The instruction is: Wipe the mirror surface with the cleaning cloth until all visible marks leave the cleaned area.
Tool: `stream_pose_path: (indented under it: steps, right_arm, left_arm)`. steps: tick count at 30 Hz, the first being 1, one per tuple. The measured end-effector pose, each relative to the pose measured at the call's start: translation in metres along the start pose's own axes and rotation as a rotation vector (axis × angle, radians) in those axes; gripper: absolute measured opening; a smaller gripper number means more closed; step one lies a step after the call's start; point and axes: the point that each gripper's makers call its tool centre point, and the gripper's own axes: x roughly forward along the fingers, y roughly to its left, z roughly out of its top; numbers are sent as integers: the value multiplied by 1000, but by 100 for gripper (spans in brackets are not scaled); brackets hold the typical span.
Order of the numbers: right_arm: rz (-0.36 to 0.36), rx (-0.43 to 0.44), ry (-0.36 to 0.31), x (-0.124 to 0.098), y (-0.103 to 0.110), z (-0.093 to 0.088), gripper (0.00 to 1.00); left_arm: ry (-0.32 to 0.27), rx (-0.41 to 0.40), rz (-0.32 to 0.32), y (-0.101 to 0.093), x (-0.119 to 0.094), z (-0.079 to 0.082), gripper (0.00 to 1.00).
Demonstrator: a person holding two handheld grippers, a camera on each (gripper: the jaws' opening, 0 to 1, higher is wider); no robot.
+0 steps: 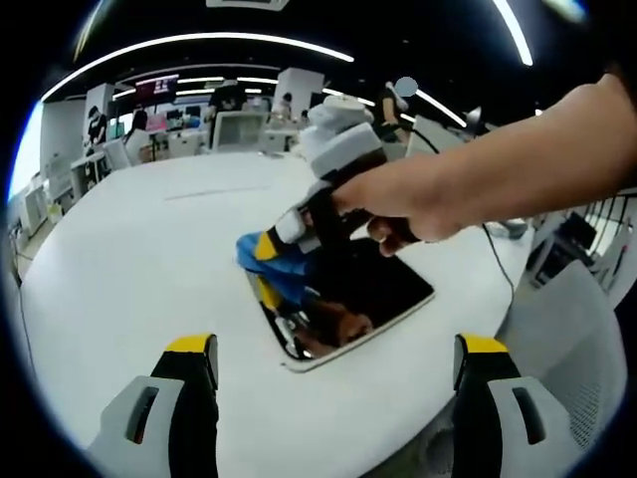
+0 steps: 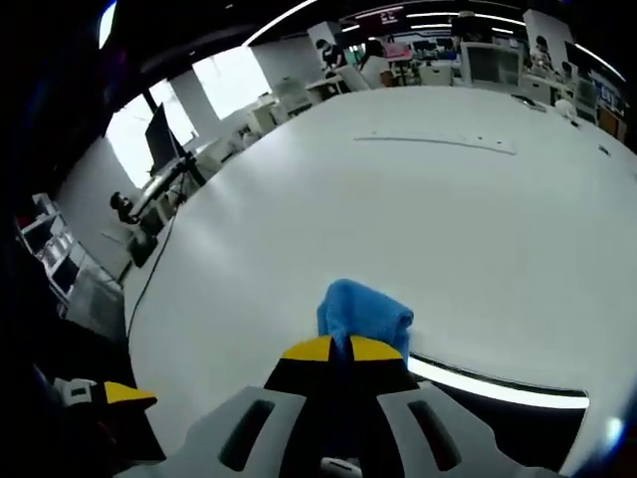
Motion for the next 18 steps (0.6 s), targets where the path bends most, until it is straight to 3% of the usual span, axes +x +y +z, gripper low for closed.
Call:
stream_pose_path:
  steps: [18]
  right_arm:
    - [14, -31, 10, -7, 10, -13, 0]
  left_arm:
    - [-6, 0, 3, 0, 0, 1, 99]
